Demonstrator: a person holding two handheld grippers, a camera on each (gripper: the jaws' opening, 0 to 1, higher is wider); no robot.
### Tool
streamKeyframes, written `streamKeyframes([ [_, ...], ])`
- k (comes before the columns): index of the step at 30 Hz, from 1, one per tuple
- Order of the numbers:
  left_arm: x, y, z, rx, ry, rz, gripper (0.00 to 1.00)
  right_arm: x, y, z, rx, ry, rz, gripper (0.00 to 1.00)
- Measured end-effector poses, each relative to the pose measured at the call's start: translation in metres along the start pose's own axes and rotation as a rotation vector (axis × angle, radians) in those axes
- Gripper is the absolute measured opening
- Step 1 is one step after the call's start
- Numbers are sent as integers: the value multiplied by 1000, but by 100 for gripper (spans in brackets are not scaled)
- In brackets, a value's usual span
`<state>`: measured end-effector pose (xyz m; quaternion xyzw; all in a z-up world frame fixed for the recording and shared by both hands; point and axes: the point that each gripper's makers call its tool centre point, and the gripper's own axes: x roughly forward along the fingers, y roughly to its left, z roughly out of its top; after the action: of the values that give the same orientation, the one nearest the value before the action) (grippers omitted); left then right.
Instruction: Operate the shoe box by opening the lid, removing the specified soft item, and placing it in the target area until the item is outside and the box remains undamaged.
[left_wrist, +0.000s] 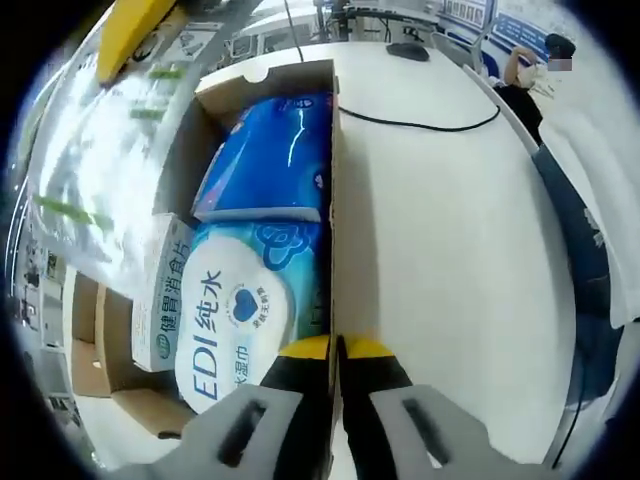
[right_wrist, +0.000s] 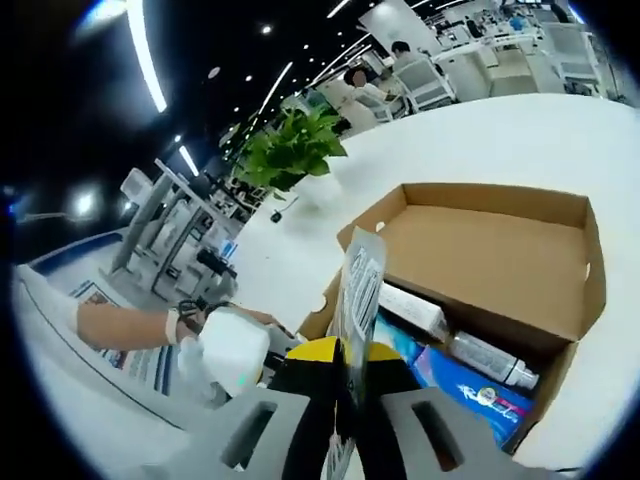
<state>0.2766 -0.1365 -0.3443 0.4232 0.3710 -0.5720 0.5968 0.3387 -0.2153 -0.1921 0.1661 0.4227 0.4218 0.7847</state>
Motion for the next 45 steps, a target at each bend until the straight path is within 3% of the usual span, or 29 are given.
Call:
streamKeyframes([
  [8,0,0,0,1,1,-4,1,-35,14,3,54,-59,-13,0],
  [22,0,-1,-1,-14,-6,-7,1,-115,20,-12,67,-133,-77,0],
  [28,1,-1,-2,-8,2,-4,1,-147,3,-35,116,-140,-128,0],
  [35,1,-1,-3,-2,5,1,1,-162,-35,-68,169,-61,-195,0],
  [45,1,-1,-3,3,6,2,1,-174,-50,-75,186,-14,-212,0],
])
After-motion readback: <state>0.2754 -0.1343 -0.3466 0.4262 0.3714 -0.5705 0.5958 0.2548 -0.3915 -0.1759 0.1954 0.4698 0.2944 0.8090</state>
